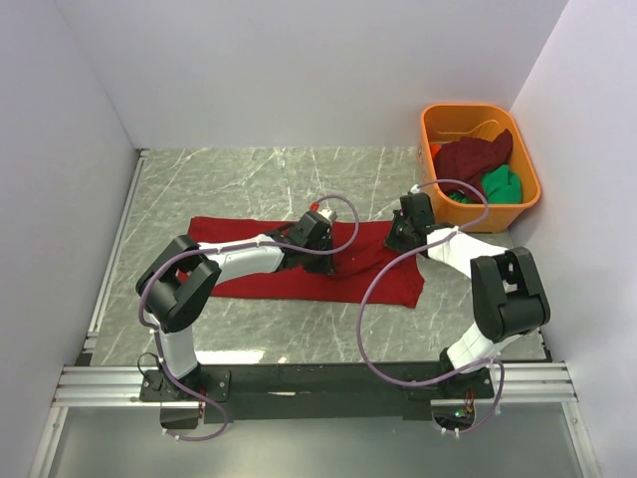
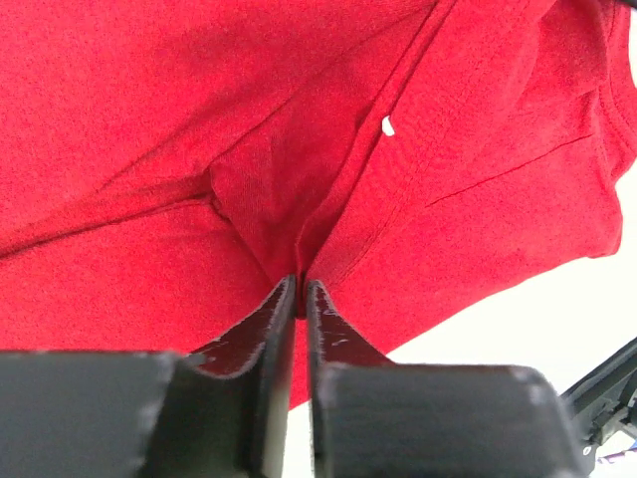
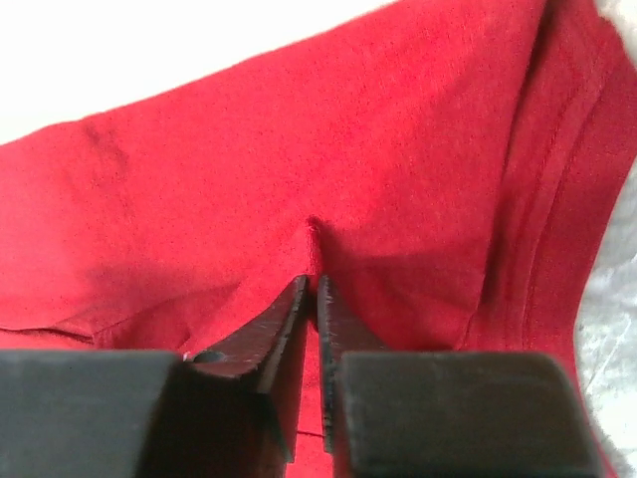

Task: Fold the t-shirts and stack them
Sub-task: Fold the tshirt

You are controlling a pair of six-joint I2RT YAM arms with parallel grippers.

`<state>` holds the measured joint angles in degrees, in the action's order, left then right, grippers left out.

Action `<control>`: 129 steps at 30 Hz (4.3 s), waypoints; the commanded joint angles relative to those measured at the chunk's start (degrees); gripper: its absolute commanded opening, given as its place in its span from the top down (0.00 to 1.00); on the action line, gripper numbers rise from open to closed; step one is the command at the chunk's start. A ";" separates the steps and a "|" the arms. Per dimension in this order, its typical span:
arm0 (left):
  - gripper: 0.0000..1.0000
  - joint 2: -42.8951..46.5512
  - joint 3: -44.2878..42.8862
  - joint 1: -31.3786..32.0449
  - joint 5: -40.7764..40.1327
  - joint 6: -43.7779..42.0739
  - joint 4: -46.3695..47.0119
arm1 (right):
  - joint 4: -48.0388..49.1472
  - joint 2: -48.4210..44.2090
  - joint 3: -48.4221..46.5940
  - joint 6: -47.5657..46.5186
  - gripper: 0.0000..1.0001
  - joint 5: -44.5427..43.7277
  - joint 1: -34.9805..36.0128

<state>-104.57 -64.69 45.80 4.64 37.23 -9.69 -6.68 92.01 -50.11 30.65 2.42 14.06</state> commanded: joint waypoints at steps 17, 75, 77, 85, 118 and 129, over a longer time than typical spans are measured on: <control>0.99 3.94 -7.30 -2.82 -1.75 -2.51 -6.56 | -5.63 -21.34 10.02 1.69 0.94 -2.06 0.96; 0.74 1.31 -9.84 -3.62 8.36 4.25 -3.76 | -8.10 -30.84 14.87 11.80 0.74 -15.24 9.14; 0.73 -1.23 -11.15 -3.26 10.55 3.90 -3.40 | -7.74 -28.82 14.43 12.06 0.74 -16.30 9.23; 0.72 -7.48 -13.63 1.92 13.02 2.76 -2.26 | -7.56 -30.21 18.02 12.85 0.75 -15.95 9.23; 0.72 12.27 4.10 -10.54 -0.16 9.25 -3.58 | -1.86 -27.50 26.11 16.98 0.75 -9.01 10.10; 0.74 19.58 18.01 -23.48 -6.12 16.55 -0.85 | -8.42 -37.32 25.16 16.63 0.75 -10.58 10.72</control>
<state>-88.62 -47.22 22.44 1.43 51.66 -12.16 -11.49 59.33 -22.13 47.51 -6.00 24.23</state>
